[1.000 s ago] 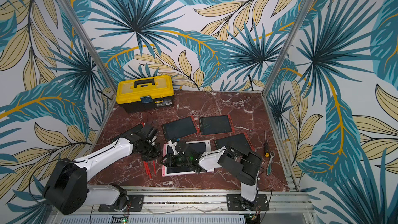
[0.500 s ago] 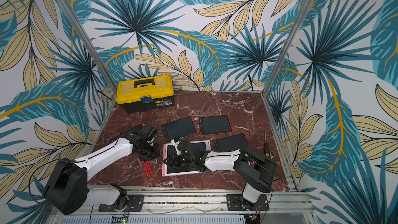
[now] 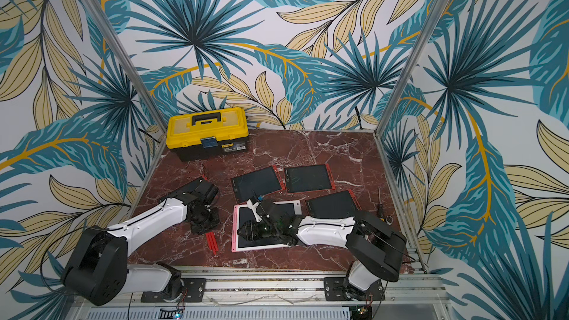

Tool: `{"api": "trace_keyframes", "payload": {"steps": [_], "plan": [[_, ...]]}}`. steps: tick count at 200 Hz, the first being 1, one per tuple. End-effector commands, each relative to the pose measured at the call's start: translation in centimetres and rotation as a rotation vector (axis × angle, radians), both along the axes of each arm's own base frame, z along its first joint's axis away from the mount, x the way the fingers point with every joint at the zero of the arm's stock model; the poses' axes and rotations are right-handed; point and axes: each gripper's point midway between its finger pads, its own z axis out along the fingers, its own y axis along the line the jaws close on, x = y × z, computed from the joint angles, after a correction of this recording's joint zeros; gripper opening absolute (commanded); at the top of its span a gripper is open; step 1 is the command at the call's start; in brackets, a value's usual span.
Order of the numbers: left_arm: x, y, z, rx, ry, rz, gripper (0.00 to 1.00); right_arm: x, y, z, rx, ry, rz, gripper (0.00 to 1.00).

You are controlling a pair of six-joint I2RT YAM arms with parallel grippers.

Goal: Place the stylus back onto the writing tablet
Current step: Move the stylus to the center of the board.

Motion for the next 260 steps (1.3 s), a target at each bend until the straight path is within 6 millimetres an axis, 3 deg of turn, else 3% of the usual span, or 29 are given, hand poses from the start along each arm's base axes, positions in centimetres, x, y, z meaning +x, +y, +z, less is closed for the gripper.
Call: {"api": "trace_keyframes", "payload": {"steps": [1, 185, 260], "plan": [[-0.4, 0.8, -0.6, 0.031, 0.021, -0.005, 0.25, -0.2, -0.9, -0.6, -0.034, -0.006, 0.0, 0.5], [-1.2, 1.5, -3.4, 0.068, 0.077, -0.014, 0.22, -0.2, -1.2, -1.0, -0.053, -0.003, -0.009, 0.5], [-1.3, 1.9, -3.5, 0.091, 0.07, -0.016, 0.23, -0.1, -1.1, -1.2, -0.046, 0.007, -0.015, 0.5]]}}
